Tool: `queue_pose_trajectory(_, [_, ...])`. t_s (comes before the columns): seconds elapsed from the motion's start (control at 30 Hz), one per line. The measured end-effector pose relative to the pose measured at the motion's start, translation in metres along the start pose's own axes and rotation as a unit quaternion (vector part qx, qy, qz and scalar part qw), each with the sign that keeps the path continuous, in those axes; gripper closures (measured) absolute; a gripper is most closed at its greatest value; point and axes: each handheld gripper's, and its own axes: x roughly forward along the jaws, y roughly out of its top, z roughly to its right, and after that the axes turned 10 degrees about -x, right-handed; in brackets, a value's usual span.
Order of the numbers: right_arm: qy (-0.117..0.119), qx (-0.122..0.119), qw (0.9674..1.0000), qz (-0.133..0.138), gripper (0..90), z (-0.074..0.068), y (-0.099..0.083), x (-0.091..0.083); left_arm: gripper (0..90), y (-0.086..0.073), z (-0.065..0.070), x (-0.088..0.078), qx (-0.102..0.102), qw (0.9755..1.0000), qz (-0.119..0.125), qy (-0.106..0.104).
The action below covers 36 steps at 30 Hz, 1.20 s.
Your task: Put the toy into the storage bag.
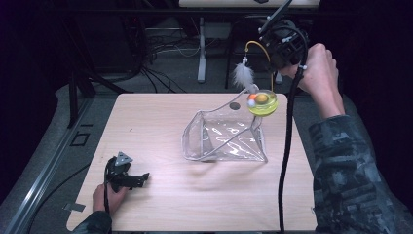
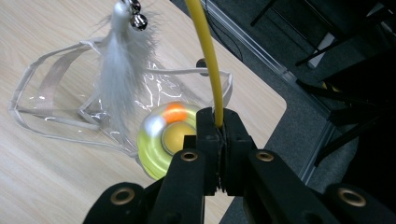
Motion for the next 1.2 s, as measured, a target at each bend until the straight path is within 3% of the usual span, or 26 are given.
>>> queue_pose_trajectory(0.63, [0.009, -0.025, 0.9996, -0.003, 88.0, -0.018, 0.023, 0.021, 0.0, 0.0, 0.0, 0.0, 0.0, 1.0, 0.0, 0.0])
queue_pose_trajectory(1.2, [0.03, -0.028, 0.9992, -0.005, 88.0, -0.029, 0.035, 0.048, 0.0, 0.0, 0.0, 0.0, 0.0, 1.0, 0.0, 0.0])
